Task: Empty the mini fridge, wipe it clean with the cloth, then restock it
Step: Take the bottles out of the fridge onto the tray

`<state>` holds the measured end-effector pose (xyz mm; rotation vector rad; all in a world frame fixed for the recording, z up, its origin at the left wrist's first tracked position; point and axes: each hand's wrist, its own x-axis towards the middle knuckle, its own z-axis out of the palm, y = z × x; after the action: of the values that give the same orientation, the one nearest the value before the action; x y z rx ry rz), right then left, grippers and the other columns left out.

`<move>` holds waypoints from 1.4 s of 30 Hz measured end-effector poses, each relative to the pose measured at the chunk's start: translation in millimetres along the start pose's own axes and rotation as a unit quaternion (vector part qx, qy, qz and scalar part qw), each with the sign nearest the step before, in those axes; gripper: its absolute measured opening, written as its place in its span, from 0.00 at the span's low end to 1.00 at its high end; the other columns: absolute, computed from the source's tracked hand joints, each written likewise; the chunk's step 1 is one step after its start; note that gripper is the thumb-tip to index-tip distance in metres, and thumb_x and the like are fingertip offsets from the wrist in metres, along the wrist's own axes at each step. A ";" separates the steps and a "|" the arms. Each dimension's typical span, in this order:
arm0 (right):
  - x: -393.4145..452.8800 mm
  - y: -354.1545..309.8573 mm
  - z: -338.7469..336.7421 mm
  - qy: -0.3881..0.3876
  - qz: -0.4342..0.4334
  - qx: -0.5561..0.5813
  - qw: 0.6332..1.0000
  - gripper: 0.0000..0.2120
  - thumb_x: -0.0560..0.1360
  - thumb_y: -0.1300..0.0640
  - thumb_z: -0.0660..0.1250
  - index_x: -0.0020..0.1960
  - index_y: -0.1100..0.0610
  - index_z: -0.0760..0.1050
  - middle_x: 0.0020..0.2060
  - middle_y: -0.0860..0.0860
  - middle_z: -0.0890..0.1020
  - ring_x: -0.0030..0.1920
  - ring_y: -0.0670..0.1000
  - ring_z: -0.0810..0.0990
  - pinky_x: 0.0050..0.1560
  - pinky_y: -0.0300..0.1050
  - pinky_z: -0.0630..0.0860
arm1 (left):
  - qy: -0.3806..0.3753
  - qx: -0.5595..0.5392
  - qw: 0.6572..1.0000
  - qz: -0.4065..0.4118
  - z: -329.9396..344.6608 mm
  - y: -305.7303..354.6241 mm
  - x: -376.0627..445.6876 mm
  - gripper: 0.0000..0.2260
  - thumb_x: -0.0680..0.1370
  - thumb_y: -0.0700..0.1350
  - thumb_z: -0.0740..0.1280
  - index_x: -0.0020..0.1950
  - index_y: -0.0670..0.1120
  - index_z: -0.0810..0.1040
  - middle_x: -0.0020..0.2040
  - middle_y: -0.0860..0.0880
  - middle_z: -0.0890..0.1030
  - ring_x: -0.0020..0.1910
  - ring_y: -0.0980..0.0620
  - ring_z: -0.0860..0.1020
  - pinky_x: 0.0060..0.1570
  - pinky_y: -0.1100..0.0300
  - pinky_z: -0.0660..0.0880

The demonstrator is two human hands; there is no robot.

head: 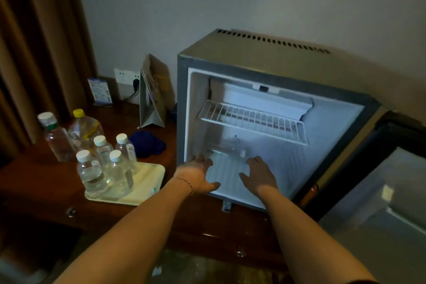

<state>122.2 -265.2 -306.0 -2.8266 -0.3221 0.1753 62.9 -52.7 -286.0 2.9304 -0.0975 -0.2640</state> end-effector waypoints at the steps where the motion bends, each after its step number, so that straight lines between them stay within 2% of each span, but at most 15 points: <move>1: 8.6 7.0 9.6 0.015 -0.003 0.003 1.000 0.26 0.82 0.49 0.63 0.75 0.59 0.63 0.72 0.55 0.65 0.70 0.57 0.67 0.66 0.53 0.71 | 0.003 -0.004 1.000 0.003 6.5 0.6 9.4 0.35 0.74 0.69 0.63 0.75 0.54 0.61 0.73 0.49 0.63 0.72 0.45 0.64 0.66 0.46 0.71; 8: 76.7 30.5 57.0 0.082 -0.041 0.012 0.996 0.24 0.75 0.53 0.72 0.67 0.61 0.71 0.64 0.58 0.71 0.63 0.61 0.73 0.59 0.56 0.75 | 0.038 -0.053 0.998 0.000 70.4 -15.2 58.1 0.36 0.73 0.68 0.65 0.75 0.50 0.64 0.72 0.46 0.66 0.71 0.43 0.64 0.69 0.47 0.68; 14: 123.7 45.8 85.0 0.128 -0.044 0.027 0.990 0.18 0.75 0.57 0.71 0.61 0.64 0.72 0.63 0.58 0.67 0.61 0.62 0.74 0.59 0.57 0.76 | 0.067 -0.042 0.997 -0.013 108.8 -19.4 88.2 0.34 0.75 0.68 0.62 0.74 0.49 0.66 0.71 0.44 0.67 0.71 0.42 0.65 0.69 0.48 0.67; 20: 148.7 53.5 94.0 0.140 -0.033 0.056 0.988 0.17 0.77 0.58 0.68 0.62 0.65 0.73 0.63 0.62 0.73 0.64 0.62 0.73 0.62 0.52 0.72 | 0.091 0.004 0.996 -0.011 119.8 -17.3 102.8 0.35 0.75 0.71 0.59 0.73 0.49 0.67 0.71 0.45 0.68 0.71 0.43 0.63 0.66 0.45 0.65; 25: 142.5 53.5 97.5 0.141 -0.042 0.113 0.983 0.12 0.76 0.66 0.66 0.59 0.65 0.74 0.55 0.60 0.75 0.57 0.58 0.74 0.57 0.48 0.70 | 0.079 0.013 0.997 -0.020 119.3 -17.3 95.2 0.35 0.75 0.71 0.59 0.73 0.49 0.67 0.71 0.45 0.67 0.70 0.44 0.64 0.66 0.45 0.65; 29: 122.9 51.9 93.2 0.125 -0.063 0.124 0.982 0.12 0.76 0.64 0.69 0.57 0.68 0.76 0.54 0.64 0.76 0.56 0.61 0.75 0.53 0.45 0.66 | 0.069 -0.026 0.997 -0.035 105.8 -13.9 79.0 0.36 0.76 0.69 0.61 0.76 0.47 0.63 0.73 0.44 0.65 0.71 0.43 0.64 0.67 0.46 0.67; 32: 95.5 34.8 74.4 0.146 -0.085 0.154 0.974 0.03 0.74 0.66 0.69 0.47 0.65 0.75 0.45 0.60 0.75 0.47 0.58 0.74 0.47 0.44 0.66 | 0.043 -0.037 0.998 -0.029 77.8 -8.8 59.0 0.39 0.76 0.68 0.60 0.79 0.46 0.58 0.76 0.44 0.63 0.73 0.42 0.63 0.69 0.47 0.67; 34: 75.8 20.4 58.5 0.144 -0.092 0.161 0.972 0.04 0.74 0.66 0.69 0.43 0.60 0.74 0.41 0.58 0.74 0.44 0.56 0.72 0.48 0.49 0.70 | 0.022 -0.037 0.999 -0.032 57.5 -6.1 43.8 0.38 0.77 0.68 0.60 0.79 0.47 0.57 0.77 0.46 0.61 0.74 0.42 0.61 0.70 0.47 0.66; 37: 46.6 -5.6 28.4 0.111 -0.094 0.147 0.978 0.05 0.78 0.59 0.68 0.46 0.57 0.72 0.45 0.58 0.75 0.47 0.54 0.72 0.50 0.48 0.71 | -0.006 -0.040 0.999 -0.035 27.7 -9.7 18.9 0.36 0.76 0.67 0.61 0.78 0.48 0.59 0.76 0.47 0.61 0.75 0.42 0.61 0.69 0.45 0.69; 38: 38.0 -13.8 20.1 0.098 -0.084 0.146 0.981 0.05 0.79 0.57 0.67 0.50 0.59 0.74 0.50 0.58 0.75 0.50 0.54 0.73 0.52 0.46 0.69 | -0.006 -0.039 0.999 -0.033 20.2 -11.8 9.6 0.35 0.76 0.67 0.61 0.77 0.48 0.60 0.75 0.46 0.62 0.73 0.41 0.63 0.67 0.45 0.70; 40: 20.4 -35.3 -0.7 0.068 -0.044 0.138 0.987 0.15 0.81 0.54 0.66 0.64 0.60 0.74 0.61 0.58 0.73 0.59 0.57 0.73 0.55 0.44 0.68 | -0.004 -0.037 0.999 -0.037 1.8 -19.0 -12.8 0.34 0.76 0.67 0.61 0.75 0.48 0.62 0.73 0.43 0.65 0.71 0.40 0.65 0.65 0.44 0.72; 42: 2.2 -53.9 -18.0 0.042 -0.019 0.113 0.992 0.20 0.81 0.52 0.66 0.69 0.59 0.72 0.67 0.57 0.70 0.63 0.59 0.73 0.58 0.45 0.70 | -0.013 -0.038 0.998 -0.043 -12.6 -27.1 -35.2 0.34 0.76 0.66 0.61 0.75 0.47 0.63 0.72 0.43 0.67 0.70 0.40 0.66 0.65 0.45 0.72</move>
<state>116.2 -219.3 -273.0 -2.5929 -0.3153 0.0791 31.9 -20.8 -273.3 2.8605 0.0349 -0.3131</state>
